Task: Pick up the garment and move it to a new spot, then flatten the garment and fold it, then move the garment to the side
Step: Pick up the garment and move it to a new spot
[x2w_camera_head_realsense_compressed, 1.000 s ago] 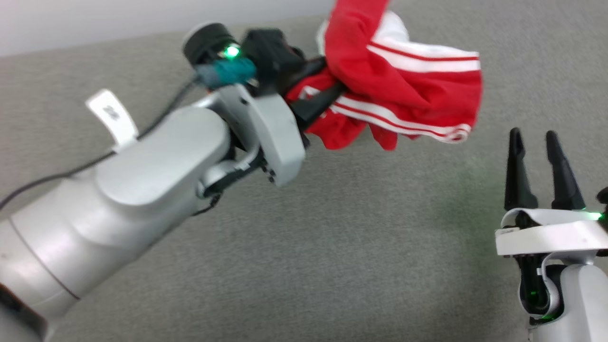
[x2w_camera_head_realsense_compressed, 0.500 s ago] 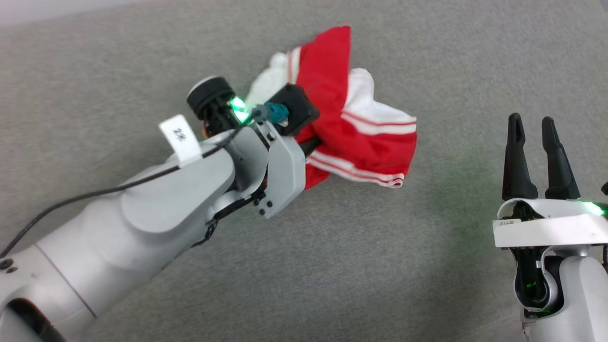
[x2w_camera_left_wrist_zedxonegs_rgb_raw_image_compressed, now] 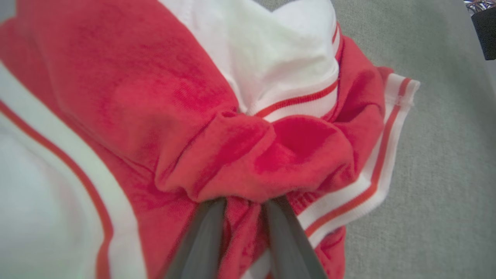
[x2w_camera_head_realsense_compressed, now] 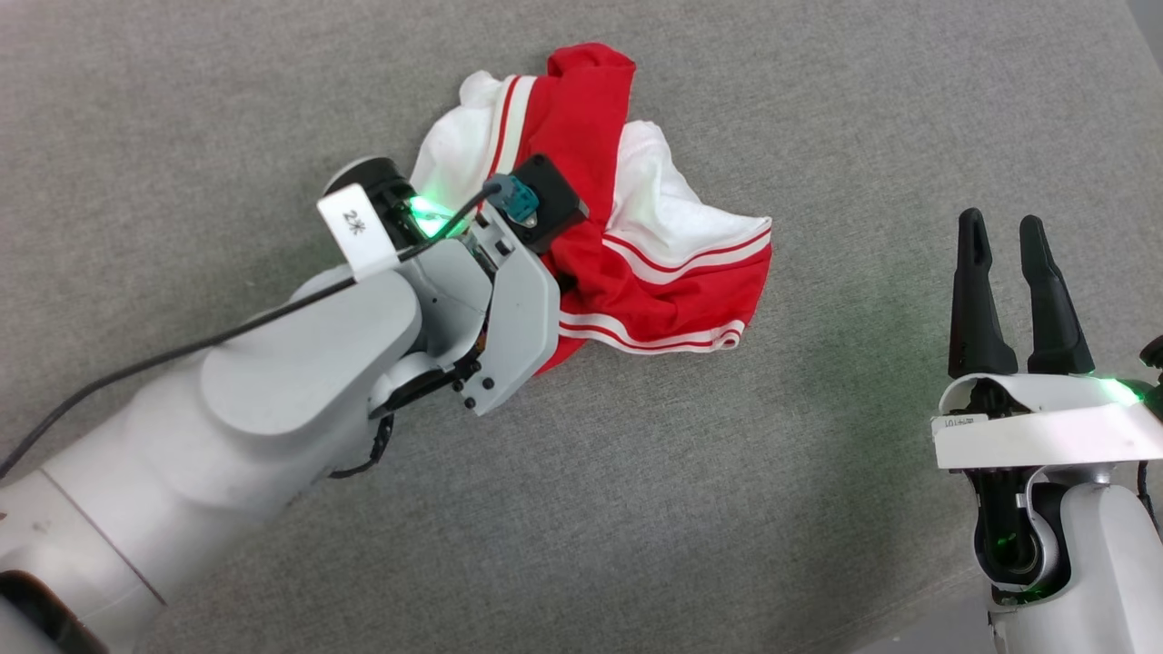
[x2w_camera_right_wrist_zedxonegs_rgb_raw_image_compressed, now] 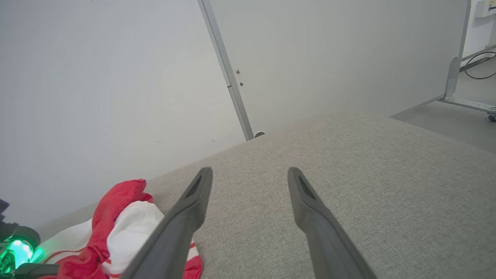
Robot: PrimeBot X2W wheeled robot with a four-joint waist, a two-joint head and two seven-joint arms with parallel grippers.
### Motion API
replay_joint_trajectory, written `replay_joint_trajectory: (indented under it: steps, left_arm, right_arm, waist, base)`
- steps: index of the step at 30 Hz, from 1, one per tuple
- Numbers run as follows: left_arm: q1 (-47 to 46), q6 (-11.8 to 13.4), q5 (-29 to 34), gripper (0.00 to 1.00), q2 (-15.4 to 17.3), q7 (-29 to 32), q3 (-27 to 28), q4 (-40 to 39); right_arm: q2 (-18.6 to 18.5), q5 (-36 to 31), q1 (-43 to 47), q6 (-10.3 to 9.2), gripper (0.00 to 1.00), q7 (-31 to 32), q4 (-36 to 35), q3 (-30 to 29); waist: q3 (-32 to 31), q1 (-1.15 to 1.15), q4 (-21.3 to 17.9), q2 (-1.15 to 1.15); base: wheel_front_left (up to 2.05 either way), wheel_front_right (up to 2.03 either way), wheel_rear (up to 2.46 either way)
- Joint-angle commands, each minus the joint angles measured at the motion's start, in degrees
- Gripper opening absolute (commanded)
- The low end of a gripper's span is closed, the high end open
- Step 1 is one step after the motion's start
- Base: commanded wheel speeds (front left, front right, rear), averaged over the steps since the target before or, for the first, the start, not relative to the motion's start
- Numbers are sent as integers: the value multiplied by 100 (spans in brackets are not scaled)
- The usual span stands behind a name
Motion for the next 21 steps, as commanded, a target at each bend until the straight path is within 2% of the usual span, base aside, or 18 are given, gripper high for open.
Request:
replay_joint_trajectory:
  steps: [1, 4, 5, 6, 7, 12, 17, 21]
  left_arm:
    - [198, 19, -8, 0, 104, 147, -137, 196]
    - [211, 22, 62, 0, 102, 55, -138, 220]
    - [215, 24, 93, 34, 96, 3, -135, 224]
    - [215, 24, 88, 74, 83, -66, -132, 235]
    - [213, 24, 48, 98, 63, -125, -128, 252]
    - [72, 19, -257, 100, -118, -591, -89, 257]
    - [-35, 18, -723, 100, -265, -1397, -74, 282]
    - [95, 18, -1087, 100, -226, -2181, -76, 398]
  right_arm:
    - [15, 17, -68, -8, 100, -30, -15, 21]
    - [15, -20, -70, -8, 100, -30, -6, 18]
    - [15, -43, -58, -7, 100, -30, 5, 6]
    - [15, -64, -58, -8, 100, -30, 20, 5]
    - [15, -76, -66, -7, 100, -30, 32, 2]
    - [12, -234, -59, -8, 100, -31, 105, -3]
    - [7, -588, 12, -8, 100, -30, 255, -50]
    - [8, -898, 82, -8, 100, -30, 416, -68]
  waist:
    - [31, 0, -28, 0]
    - [11, 0, -13, 0]
    - [-6, 0, 7, 0]
    - [-29, 0, 36, 0]
    - [-59, 0, 72, 0]
    - [-304, 0, 354, 0]
    - [-696, 0, 783, 0]
    - [-997, 0, 1176, 0]
  base:
    - [0, 0, 0]
    - [0, 0, 0]
    - [0, 0, 0]
    - [0, 0, 0]
    - [0, 0, 0]
    - [0, 0, 0]
    - [0, 0, 0]
    - [0, 0, 0]
